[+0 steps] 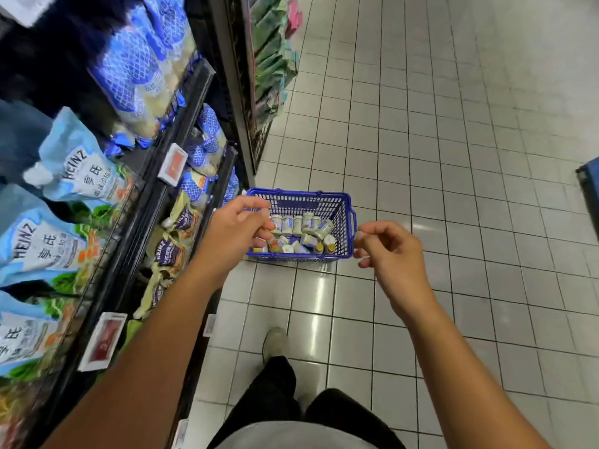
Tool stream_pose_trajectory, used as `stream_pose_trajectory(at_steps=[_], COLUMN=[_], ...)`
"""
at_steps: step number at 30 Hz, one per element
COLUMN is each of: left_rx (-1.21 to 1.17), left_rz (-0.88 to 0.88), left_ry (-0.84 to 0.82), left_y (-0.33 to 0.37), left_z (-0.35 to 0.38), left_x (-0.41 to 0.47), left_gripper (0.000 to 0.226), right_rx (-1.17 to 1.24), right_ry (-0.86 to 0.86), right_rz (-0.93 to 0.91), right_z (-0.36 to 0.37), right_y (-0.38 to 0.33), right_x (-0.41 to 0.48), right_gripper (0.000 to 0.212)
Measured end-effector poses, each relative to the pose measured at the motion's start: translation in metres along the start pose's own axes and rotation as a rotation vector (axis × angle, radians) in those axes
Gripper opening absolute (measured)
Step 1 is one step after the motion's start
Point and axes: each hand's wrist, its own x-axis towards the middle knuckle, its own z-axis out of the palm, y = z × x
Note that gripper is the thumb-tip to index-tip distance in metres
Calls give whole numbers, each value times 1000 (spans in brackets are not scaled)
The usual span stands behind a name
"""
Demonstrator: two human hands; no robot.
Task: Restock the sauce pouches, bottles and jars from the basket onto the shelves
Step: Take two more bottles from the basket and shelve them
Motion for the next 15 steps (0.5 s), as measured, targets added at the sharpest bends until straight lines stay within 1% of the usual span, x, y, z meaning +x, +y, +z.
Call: stream_pose_trajectory(at_steps=[6,15], left_rx=[44,31], left_rz=[-29,-94], left_ry=[-26,63], left_y=[1,-10], left_z=[-6,-10], left_x=[47,114], left_gripper=[14,16], right_rx=[-11,-41], right_ry=[0,-44], right_rz=[30,89], right_z=[17,32], right_y=[3,13], right_x=[37,111], right_gripper=[18,22])
